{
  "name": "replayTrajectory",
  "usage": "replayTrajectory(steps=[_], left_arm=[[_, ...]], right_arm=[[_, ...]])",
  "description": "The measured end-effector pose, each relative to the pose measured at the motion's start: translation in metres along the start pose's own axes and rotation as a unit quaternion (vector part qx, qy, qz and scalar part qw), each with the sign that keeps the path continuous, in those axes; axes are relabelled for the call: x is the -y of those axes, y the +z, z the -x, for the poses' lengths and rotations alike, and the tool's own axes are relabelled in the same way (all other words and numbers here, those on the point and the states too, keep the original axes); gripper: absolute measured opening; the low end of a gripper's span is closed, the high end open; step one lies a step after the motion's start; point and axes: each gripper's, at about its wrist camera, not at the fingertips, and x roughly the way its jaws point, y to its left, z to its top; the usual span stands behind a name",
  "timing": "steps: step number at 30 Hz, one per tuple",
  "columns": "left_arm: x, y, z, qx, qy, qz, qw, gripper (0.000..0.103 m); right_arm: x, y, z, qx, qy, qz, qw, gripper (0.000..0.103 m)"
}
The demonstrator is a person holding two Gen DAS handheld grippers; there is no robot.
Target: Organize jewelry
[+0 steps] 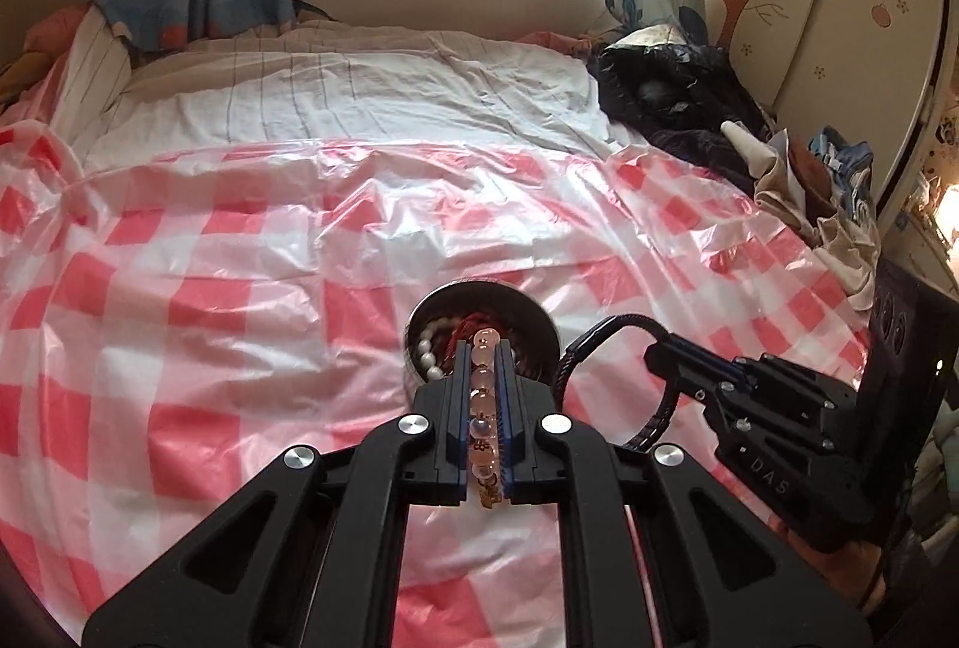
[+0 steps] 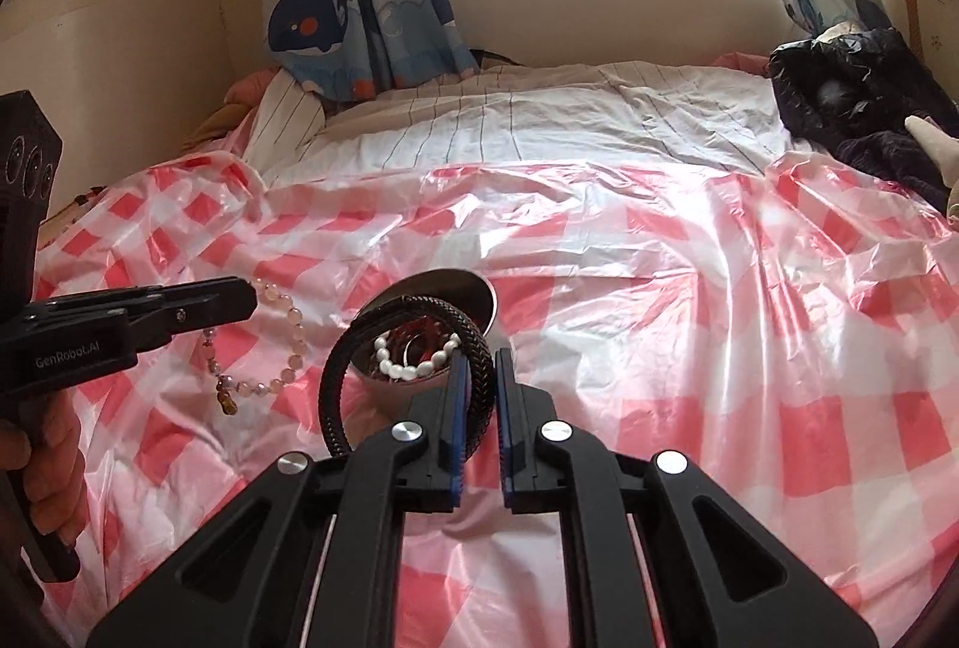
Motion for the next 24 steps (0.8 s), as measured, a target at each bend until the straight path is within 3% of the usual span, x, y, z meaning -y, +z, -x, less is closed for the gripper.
replayTrajectory(steps=[5,7,9,12,16,21,24], left_arm=[[-0.002,0.019,-0.040,-0.007,-0.039,0.041,0.9984,0.007],[-0.011,0.018,-0.064,-0.036,-0.006,0.053,0.9979,0.010],[-0.022,0.012,-0.079,-0.068,0.024,0.057,0.9958,0.024],[-0.036,0.006,-0.073,-0.060,0.055,0.054,0.9952,0.039],[-0.046,0.002,-0.060,-0.057,0.092,0.035,0.9935,0.042],[-0.036,-0.011,-0.040,-0.046,0.145,0.003,0.9883,0.057],[-0.022,-0.030,-0.024,-0.046,0.174,-0.023,0.9834,0.066]], right_arm=[[0.010,0.016,-0.014,-0.001,-0.009,-0.004,1.000,0.010],[0.011,0.021,-0.024,-0.007,-0.010,-0.001,1.000,0.010],[0.009,0.025,-0.034,-0.015,-0.009,0.004,1.000,0.010],[0.000,0.030,-0.052,-0.028,-0.003,0.019,0.999,0.010],[-0.017,0.035,-0.075,-0.050,0.002,0.046,0.998,0.010],[-0.019,0.029,-0.088,-0.070,-0.016,0.049,0.996,0.012],[-0.013,0.025,-0.063,-0.041,-0.021,0.034,0.998,0.038]])
